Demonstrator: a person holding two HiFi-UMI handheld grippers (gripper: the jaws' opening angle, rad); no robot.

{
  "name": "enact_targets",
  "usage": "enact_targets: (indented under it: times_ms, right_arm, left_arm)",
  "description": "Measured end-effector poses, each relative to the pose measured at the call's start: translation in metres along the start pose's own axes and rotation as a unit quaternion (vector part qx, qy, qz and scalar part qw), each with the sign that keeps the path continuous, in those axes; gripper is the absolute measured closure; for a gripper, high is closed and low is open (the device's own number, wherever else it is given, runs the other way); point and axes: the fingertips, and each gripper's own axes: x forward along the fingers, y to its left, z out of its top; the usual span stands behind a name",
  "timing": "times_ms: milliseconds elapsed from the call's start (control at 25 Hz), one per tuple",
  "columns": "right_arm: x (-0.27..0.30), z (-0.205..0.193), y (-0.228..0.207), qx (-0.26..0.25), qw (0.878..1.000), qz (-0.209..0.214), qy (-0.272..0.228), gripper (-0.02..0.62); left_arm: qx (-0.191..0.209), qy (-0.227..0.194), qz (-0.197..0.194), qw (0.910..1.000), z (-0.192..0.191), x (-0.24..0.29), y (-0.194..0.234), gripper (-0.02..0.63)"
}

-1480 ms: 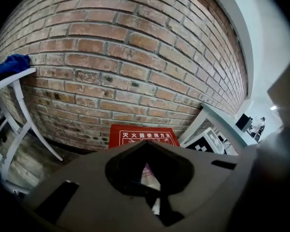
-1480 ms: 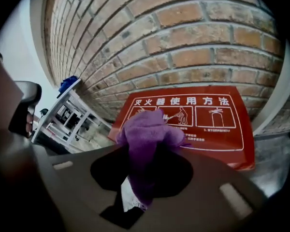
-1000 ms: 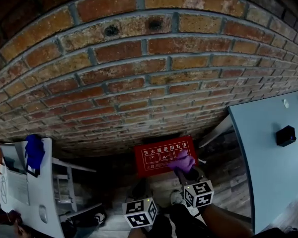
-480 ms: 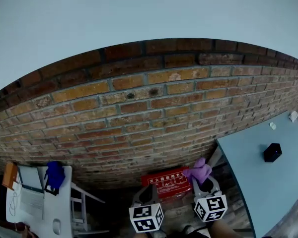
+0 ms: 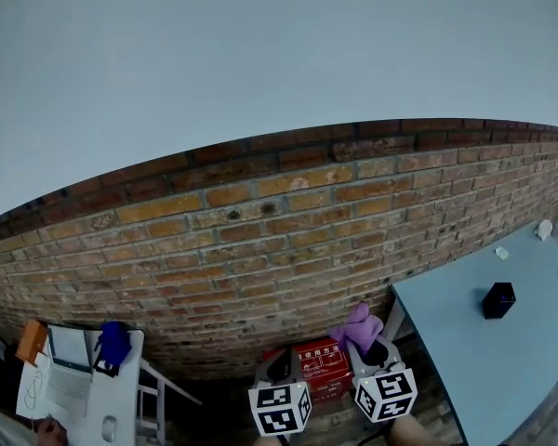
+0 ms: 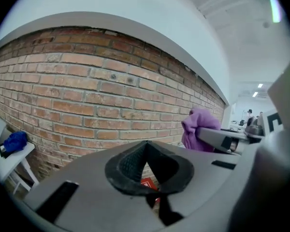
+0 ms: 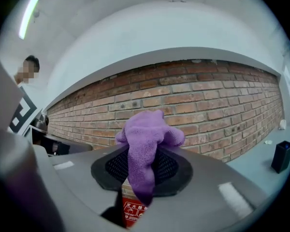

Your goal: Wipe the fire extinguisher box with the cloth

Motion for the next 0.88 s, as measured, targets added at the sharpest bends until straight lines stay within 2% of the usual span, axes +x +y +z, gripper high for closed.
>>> enact_targets:
  times_ms: [160, 360, 600, 880]
  right_arm:
    - [-0.019, 0.014, -0.005, -0.005, 1.000, 0.025, -0.003, 0.500]
    - [-0.046, 0.016, 0.003, -0.012, 0.999, 0.048, 0.001, 0.500]
    - [-0.055, 0.015, 0.016, -0.001, 0.998, 0.060, 0.004, 0.503]
    - [-0.059, 0.027, 0.040, -0.012, 0.998, 0.067, -0.012, 0.503]
  left_arm:
    - [0.000, -0.007, 0.014, 0.9999, 0.002, -0.017, -0.028, 0.600]
    - [-0.004, -0.003, 0.025, 0.9997, -0.014, -0.040, -0.051, 0.600]
    - [-0.002, -0.017, 0.029, 0.9994, -0.004, -0.058, -0.048, 0.600]
    - [0.000, -0.025, 0.031, 0.9992, 0.003, -0.073, -0.033, 0.600]
